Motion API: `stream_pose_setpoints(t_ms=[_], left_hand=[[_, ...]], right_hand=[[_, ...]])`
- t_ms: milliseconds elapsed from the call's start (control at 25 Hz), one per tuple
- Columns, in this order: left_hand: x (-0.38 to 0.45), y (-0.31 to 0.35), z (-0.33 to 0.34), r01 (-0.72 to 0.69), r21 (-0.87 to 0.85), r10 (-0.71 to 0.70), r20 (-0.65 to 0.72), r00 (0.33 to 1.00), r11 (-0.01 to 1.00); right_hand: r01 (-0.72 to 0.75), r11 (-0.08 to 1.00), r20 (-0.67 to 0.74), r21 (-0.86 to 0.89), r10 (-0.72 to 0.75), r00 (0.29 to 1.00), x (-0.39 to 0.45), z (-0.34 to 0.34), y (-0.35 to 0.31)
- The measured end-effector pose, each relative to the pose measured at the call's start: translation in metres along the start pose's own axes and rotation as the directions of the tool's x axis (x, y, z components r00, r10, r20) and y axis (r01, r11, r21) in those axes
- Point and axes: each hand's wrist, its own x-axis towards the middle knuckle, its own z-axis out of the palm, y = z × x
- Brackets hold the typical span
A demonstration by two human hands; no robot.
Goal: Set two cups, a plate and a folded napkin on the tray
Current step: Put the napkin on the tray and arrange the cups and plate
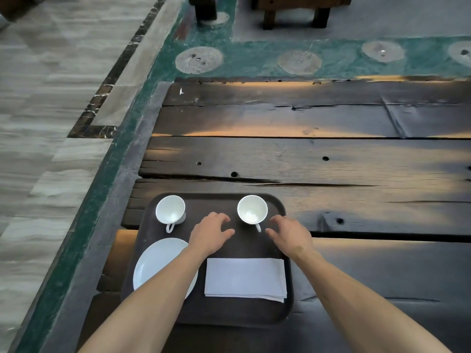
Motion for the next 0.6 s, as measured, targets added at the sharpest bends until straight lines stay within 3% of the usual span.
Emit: stream_pose_setpoints(t_ms=[240,600], left_hand=[[0.027,0.008,0.005,-0.018,-0.103,0.016,-0.026,1.000,0.995],[0.055,0.012,0.015,-0.098,-0.167,0.096,-0.018,0.995,0.981]], right_hand=[[-0.051,0.994,0.022,0.100,0.049,0.999,0.034,-0.002,0.002],[0.059,0.975,0.084,0.215,-0.078,0.993,0.064,0.002,0.004]])
